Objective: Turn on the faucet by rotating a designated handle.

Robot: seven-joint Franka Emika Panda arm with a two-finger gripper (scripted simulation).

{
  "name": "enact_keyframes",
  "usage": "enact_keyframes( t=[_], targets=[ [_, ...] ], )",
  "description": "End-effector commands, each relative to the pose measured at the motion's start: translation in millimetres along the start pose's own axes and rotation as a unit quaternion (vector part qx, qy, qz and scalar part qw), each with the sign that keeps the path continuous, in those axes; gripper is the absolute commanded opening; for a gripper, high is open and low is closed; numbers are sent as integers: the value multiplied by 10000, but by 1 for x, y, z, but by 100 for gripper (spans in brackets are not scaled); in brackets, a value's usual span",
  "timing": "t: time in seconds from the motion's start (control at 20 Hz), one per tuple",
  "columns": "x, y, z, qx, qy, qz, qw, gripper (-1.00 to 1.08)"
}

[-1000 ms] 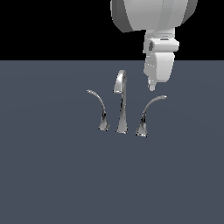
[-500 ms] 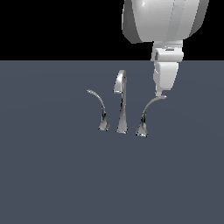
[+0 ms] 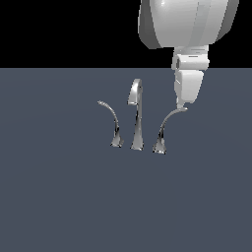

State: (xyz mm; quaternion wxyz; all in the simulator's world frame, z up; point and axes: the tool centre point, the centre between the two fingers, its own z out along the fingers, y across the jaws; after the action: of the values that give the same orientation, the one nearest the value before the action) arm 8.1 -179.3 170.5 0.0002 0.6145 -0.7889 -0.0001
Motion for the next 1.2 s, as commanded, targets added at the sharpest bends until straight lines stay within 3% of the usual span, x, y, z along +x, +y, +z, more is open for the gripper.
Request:
enact_keyframes(
  t=[0.0,0.45,0.5,1.15],
  targets=[
    [3,7,0,1,0,2,10000,-100],
    [14,33,0,1,0,2,10000,-100],
    [6,24,0,54,-8,-45,10000,-100],
    [-1,69,0,14,-3,-6,10000,-100]
  ],
)
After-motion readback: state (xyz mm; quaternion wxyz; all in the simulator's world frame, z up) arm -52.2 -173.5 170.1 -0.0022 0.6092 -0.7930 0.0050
